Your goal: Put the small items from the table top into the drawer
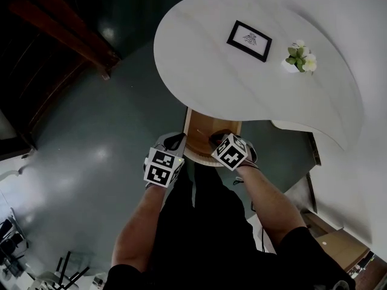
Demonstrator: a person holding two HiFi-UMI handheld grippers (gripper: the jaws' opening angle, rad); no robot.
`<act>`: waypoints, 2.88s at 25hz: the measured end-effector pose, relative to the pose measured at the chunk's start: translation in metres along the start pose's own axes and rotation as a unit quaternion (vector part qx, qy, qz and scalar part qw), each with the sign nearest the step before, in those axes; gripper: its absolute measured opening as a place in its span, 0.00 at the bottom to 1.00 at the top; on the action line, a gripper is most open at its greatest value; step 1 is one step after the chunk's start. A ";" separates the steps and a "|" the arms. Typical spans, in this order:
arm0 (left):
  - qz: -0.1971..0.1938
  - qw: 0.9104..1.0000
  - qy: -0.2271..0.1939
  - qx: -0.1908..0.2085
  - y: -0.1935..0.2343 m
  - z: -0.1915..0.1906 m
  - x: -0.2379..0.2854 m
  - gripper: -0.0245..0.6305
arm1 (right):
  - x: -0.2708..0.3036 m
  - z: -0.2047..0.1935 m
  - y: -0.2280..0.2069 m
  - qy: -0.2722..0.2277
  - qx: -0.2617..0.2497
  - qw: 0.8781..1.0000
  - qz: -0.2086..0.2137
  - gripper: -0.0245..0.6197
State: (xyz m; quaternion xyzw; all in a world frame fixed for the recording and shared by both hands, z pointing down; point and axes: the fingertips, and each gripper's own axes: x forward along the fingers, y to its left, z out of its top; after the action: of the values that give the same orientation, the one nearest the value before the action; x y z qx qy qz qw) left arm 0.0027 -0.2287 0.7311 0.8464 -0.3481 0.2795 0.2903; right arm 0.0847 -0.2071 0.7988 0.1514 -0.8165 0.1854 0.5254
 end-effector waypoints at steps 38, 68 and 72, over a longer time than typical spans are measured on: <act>0.002 1.000 0.014 -0.017 0.005 -0.014 -0.012 0.06 | 0.067 -0.028 -0.010 0.106 -0.129 0.985 0.047 0.15; -0.026 0.998 -0.054 0.034 -0.049 0.043 -0.126 0.06 | -0.124 -0.014 0.056 -0.103 0.162 0.979 -0.071 0.15; -0.020 0.997 -0.061 0.038 -0.072 0.054 -0.130 0.06 | -0.151 -0.027 0.065 -0.152 0.186 0.968 -0.074 0.15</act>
State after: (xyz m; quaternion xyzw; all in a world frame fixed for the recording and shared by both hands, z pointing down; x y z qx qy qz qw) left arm -0.0070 -0.1680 0.5858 0.8790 -0.3372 0.2346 0.2420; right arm 0.1385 -0.1294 0.6623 0.3323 -0.8245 0.2693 0.3704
